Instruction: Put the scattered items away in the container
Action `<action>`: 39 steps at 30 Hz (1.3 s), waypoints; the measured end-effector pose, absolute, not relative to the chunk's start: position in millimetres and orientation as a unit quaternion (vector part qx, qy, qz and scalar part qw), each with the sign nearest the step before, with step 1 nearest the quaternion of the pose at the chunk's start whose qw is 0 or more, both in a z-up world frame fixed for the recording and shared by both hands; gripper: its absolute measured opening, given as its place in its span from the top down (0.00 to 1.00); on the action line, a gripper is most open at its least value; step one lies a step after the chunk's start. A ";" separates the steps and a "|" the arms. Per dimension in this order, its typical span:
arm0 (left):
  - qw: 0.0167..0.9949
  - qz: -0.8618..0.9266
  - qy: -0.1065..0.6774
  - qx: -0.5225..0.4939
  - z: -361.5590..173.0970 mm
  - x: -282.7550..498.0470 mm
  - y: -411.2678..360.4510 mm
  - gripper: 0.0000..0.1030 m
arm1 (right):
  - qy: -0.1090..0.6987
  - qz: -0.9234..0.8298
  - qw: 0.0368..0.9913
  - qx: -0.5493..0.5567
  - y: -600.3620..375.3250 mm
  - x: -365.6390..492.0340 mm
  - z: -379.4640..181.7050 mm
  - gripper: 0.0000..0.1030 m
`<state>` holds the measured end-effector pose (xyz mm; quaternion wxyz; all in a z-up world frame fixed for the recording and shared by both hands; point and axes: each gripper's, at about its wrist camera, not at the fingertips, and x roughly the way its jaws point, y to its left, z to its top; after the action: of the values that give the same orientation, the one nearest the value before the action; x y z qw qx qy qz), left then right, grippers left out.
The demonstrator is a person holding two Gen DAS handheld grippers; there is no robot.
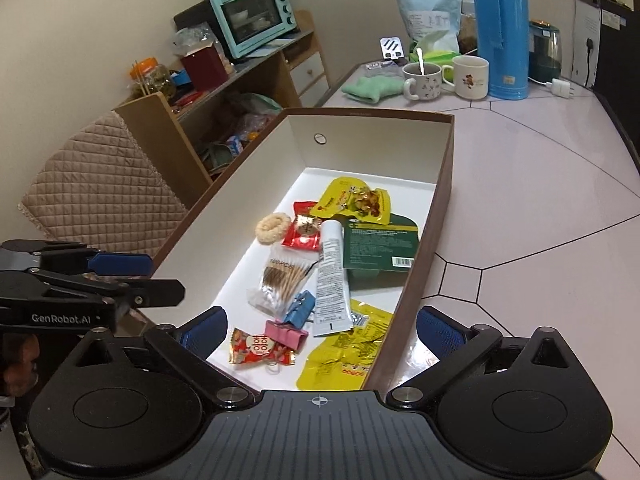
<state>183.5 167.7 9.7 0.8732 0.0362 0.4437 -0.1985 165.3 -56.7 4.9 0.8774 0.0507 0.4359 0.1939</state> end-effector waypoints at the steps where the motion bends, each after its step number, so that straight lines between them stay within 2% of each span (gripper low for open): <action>1: 0.873 -0.198 0.444 0.037 10.3 182.5 166.9 0.41 | 0.438 0.192 0.877 0.048 -55.9 164.6 5.2 0.00; 6: 0.873 -0.194 0.445 0.044 12.3 178.1 163.6 0.34 | 0.447 0.182 0.875 0.036 -52.5 162.2 4.8 0.00; 8: 0.872 -0.191 0.447 0.049 11.3 176.5 162.1 0.27 | 0.451 0.177 0.874 0.030 -51.7 161.6 4.2 0.00; 39: 0.878 -0.146 0.450 0.073 9.4 138.5 138.1 0.21 | 0.474 0.180 0.862 0.008 -63.3 134.7 7.2 0.00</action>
<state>138.5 138.1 9.4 0.8779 0.0729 0.4502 -0.1462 134.7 -63.3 7.2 0.8622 0.0081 0.4736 0.1797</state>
